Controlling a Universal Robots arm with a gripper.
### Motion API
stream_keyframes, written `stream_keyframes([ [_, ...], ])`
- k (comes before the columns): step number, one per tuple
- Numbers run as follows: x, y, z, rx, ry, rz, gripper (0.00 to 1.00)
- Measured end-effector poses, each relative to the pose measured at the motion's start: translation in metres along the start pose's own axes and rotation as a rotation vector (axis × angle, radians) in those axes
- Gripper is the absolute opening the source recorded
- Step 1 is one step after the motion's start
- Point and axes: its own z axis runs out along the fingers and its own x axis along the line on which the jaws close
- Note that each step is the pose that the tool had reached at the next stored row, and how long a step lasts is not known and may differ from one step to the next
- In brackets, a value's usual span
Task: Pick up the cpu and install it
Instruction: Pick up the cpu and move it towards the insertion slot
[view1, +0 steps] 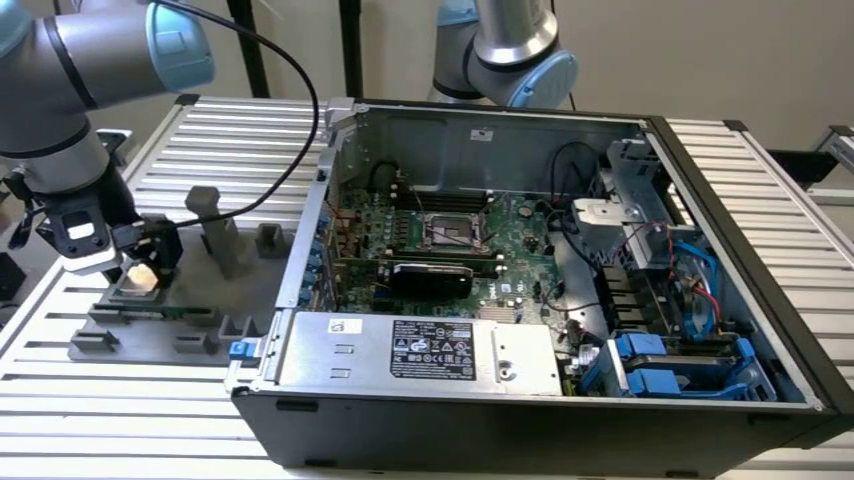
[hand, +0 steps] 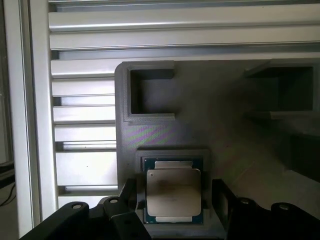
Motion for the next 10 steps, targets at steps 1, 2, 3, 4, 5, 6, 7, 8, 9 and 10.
stream_keyframes([
  [1, 0.0, 0.0, 0.0, 0.0, 0.0, 0.0, 0.71],
  [2, 0.0, 0.0, 0.0, 0.0, 0.0, 0.0, 0.71],
  [3, 0.0, 0.0, 0.0, 0.0, -0.0001, 0.0, 0.71],
  [4, 0.0, 0.0, 0.0, -0.0001, -0.0001, 0.0, 0.71],
  [5, 0.0, 0.0, 0.0, 0.0, -0.0001, 0.0, 0.71],
  [6, 0.0, 0.0, 0.0, -0.0001, -0.0001, 0.0, 0.71],
  [7, 0.0, 0.0, -0.0001, -0.0001, -0.0001, 0.0, 0.71],
  [8, 0.0, 0.0, -0.0002, 0.0, 0.0, 0.0, 0.69],
  [9, 0.0, 0.0, -0.0003, -0.0001, -0.0001, 0.0, 0.69],
  [10, 0.0, 0.0, -0.0005, 0.0, -0.0001, 0.0, 0.62],
])
